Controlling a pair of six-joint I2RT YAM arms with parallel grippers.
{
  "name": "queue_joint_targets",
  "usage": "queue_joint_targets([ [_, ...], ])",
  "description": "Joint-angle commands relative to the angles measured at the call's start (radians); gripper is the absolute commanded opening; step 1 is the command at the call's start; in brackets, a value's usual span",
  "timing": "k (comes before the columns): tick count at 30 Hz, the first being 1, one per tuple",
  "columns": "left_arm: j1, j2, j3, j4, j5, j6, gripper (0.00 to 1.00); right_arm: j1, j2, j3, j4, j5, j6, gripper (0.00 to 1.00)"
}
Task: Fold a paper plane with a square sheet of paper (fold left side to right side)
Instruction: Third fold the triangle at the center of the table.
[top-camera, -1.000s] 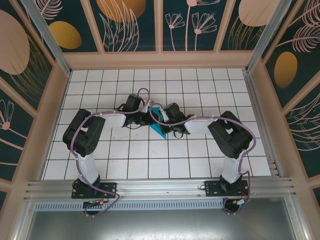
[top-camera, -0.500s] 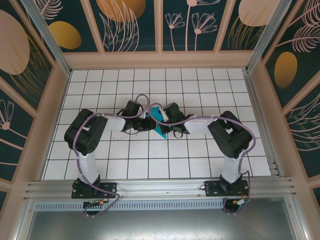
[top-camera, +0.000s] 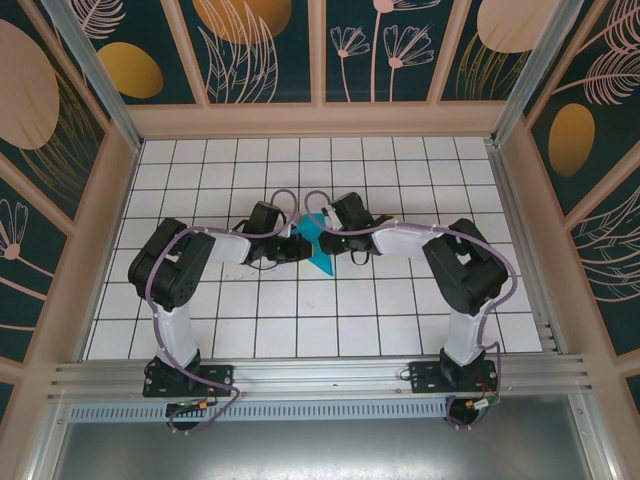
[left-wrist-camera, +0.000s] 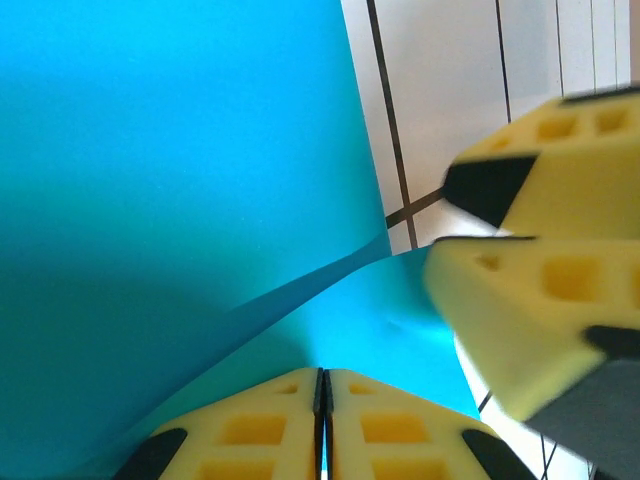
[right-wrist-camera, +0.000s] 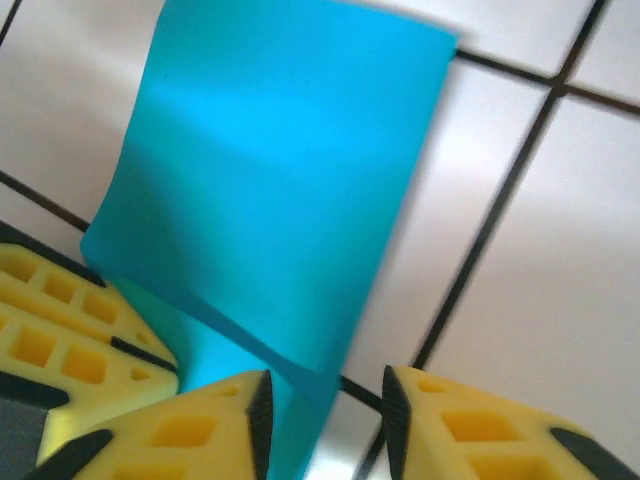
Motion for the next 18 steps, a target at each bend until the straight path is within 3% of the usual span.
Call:
queue_joint_targets([
  [1, 0.001, 0.058, -0.036, -0.048, -0.094, 0.013, 0.13, -0.007, -0.094, -0.001, -0.045, -0.023, 0.024, 0.43],
  [3, 0.0, 0.061, -0.033, -0.05, -0.094, 0.014, 0.13, -0.007, -0.13, -0.032, -0.044, -0.092, 0.051, 0.42],
  [9, 0.0, 0.053, -0.028, -0.063, -0.101, 0.019, 0.13, 0.005, -0.182, -0.135, 0.042, -0.367, 0.204, 0.16],
  [18, 0.0, 0.05, -0.027, -0.067, -0.101, 0.019, 0.13, 0.016, -0.073, -0.12, 0.047, -0.411, 0.234, 0.12],
])
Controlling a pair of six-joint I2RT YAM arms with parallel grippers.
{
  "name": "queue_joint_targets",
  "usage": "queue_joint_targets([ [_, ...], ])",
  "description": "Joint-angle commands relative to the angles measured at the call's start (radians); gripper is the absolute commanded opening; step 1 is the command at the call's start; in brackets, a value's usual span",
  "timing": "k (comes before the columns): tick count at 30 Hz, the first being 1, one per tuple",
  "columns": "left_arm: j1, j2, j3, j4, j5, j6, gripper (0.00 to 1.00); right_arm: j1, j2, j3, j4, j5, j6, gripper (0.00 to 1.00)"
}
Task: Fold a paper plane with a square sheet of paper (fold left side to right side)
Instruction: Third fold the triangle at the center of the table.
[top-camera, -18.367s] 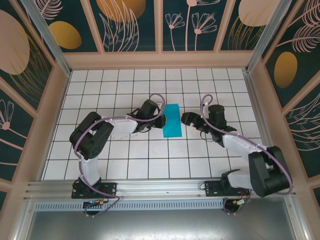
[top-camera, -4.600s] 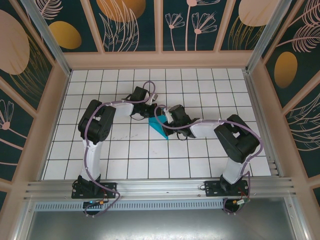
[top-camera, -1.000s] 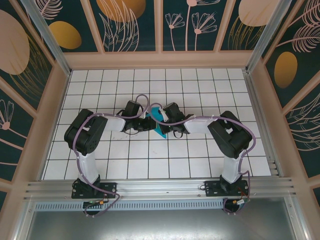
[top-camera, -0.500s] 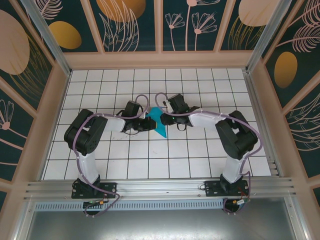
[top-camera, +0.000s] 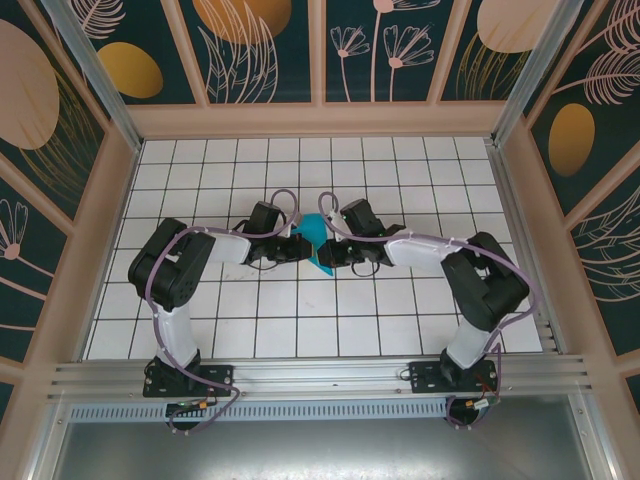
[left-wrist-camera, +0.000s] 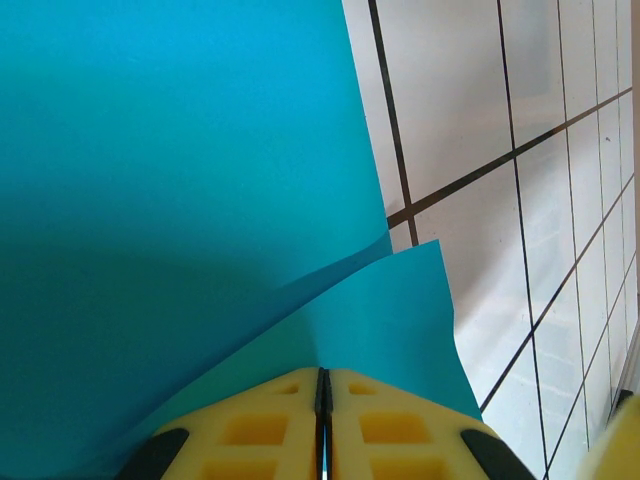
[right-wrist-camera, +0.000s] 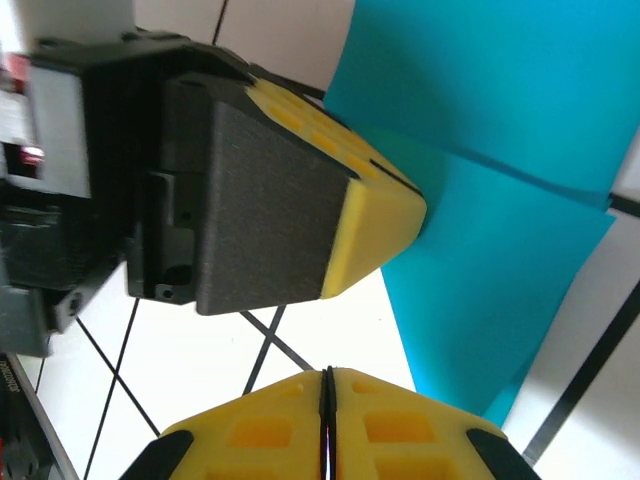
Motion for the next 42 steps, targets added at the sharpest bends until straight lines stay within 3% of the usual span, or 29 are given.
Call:
queue_joint_targets([
  [1, 0.0, 0.05, -0.027, -0.066, -0.097, 0.02, 0.13, 0.003, 0.06, 0.022, 0.008, -0.055, 0.026, 0.12],
  [29, 0.001, 0.061, -0.013, -0.08, -0.104, 0.03, 0.13, -0.009, 0.123, 0.016, -0.073, 0.02, 0.016, 0.12],
  [42, 0.0, 0.054, -0.006, -0.085, -0.107, 0.033, 0.13, -0.041, 0.143, -0.057, -0.056, 0.001, 0.04, 0.0],
])
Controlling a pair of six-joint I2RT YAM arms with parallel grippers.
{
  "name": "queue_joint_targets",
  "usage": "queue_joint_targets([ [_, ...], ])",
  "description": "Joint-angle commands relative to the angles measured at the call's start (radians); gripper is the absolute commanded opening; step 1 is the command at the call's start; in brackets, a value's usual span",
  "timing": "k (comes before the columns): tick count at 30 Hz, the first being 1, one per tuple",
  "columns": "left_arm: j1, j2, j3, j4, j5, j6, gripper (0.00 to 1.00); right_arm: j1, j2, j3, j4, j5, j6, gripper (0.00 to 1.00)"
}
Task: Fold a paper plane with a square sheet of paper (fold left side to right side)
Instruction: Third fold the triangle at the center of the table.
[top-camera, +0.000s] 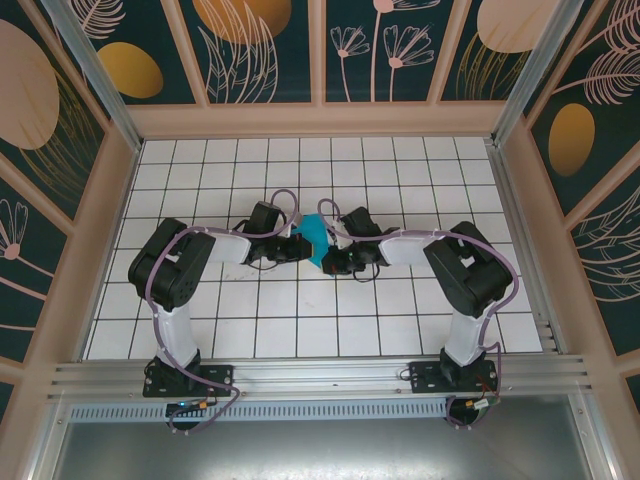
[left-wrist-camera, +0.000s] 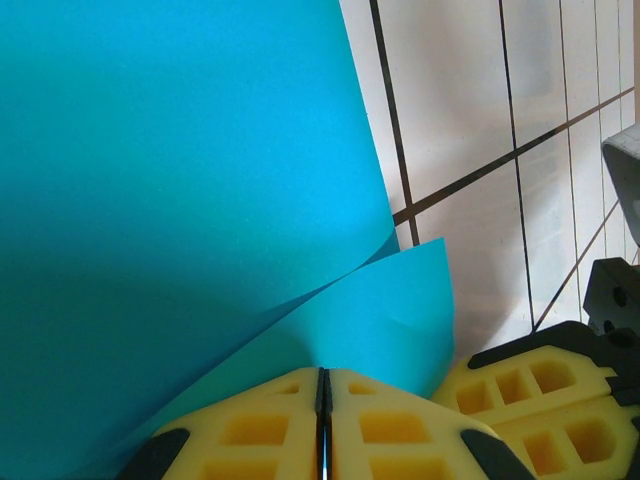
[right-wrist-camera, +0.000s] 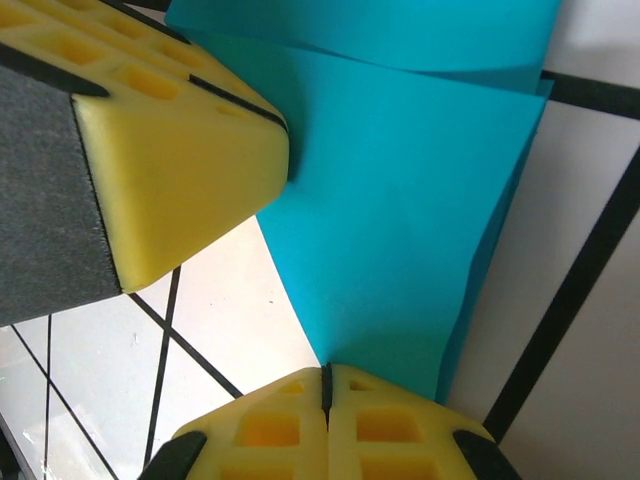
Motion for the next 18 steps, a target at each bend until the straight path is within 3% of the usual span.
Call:
queue_joint_targets([
  [1, 0.0, 0.048, -0.006, -0.081, -0.105, 0.032, 0.14, -0.015, 0.037, -0.047, -0.06, 0.019, 0.019, 0.0],
  [12, -0.009, -0.162, -0.08, 0.019, -0.056, -0.011, 0.16, -0.027, 0.054, -0.084, -0.046, 0.004, 0.034, 0.0],
  [18, -0.042, -0.166, -0.113, 0.096, -0.001, -0.056, 0.13, -0.028, 0.064, -0.079, -0.054, 0.009, 0.031, 0.0],
])
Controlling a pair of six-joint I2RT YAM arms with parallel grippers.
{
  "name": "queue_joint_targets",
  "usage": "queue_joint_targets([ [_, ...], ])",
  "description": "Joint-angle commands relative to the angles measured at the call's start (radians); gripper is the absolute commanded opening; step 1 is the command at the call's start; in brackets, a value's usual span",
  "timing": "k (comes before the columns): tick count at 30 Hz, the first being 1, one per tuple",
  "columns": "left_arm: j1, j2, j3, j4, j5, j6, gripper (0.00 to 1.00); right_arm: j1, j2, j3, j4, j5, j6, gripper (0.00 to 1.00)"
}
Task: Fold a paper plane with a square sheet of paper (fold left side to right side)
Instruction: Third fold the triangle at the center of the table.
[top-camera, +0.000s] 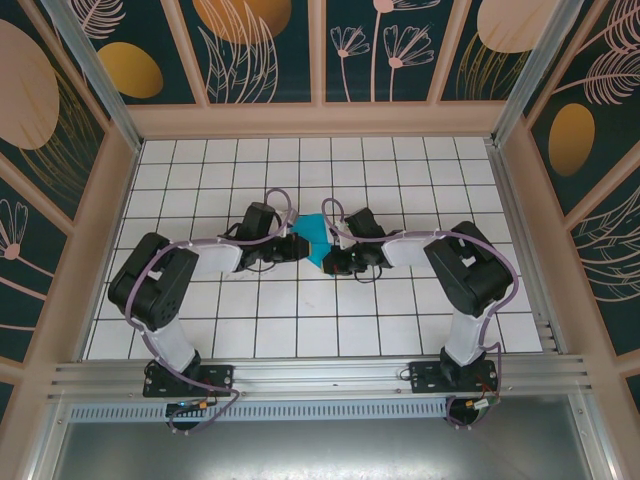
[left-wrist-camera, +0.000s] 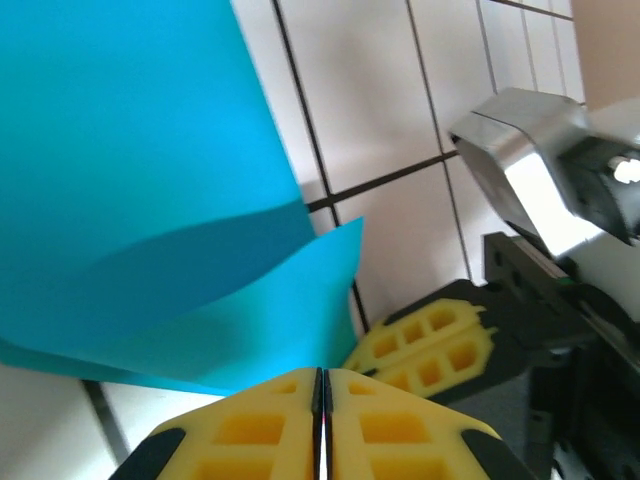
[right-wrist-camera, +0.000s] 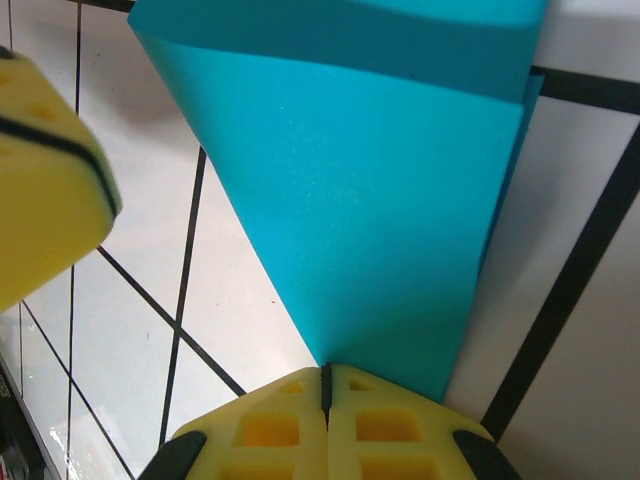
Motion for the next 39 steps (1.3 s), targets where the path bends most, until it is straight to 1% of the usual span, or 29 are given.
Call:
queue_joint_targets([
  [1, -0.023, 0.007, -0.017, 0.064, 0.035, -0.035, 0.12, -0.008, 0.061, -0.04, -0.121, 0.056, 0.005, 0.0],
  [5, -0.039, 0.039, -0.001, 0.085, 0.038, -0.046, 0.1, -0.008, 0.065, -0.034, -0.128, 0.056, 0.002, 0.0],
  [17, -0.062, 0.131, 0.023, 0.122, 0.028, -0.064, 0.08, -0.007, 0.07, -0.026, -0.141, 0.058, -0.007, 0.0],
  [20, -0.063, 0.148, 0.025, 0.094, -0.01, -0.046, 0.08, -0.006, 0.071, -0.024, -0.148, 0.063, -0.009, 0.0],
  [25, -0.062, 0.163, 0.044, -0.002, -0.099, -0.012, 0.06, -0.006, 0.071, -0.022, -0.166, 0.074, -0.016, 0.0],
  [32, -0.063, 0.163, 0.061, -0.076, -0.207, 0.007, 0.04, -0.006, 0.071, -0.021, -0.181, 0.082, -0.02, 0.0],
  [39, -0.046, 0.164, 0.089, -0.122, -0.234, 0.036, 0.03, -0.006, 0.07, -0.028, -0.186, 0.081, -0.023, 0.0],
])
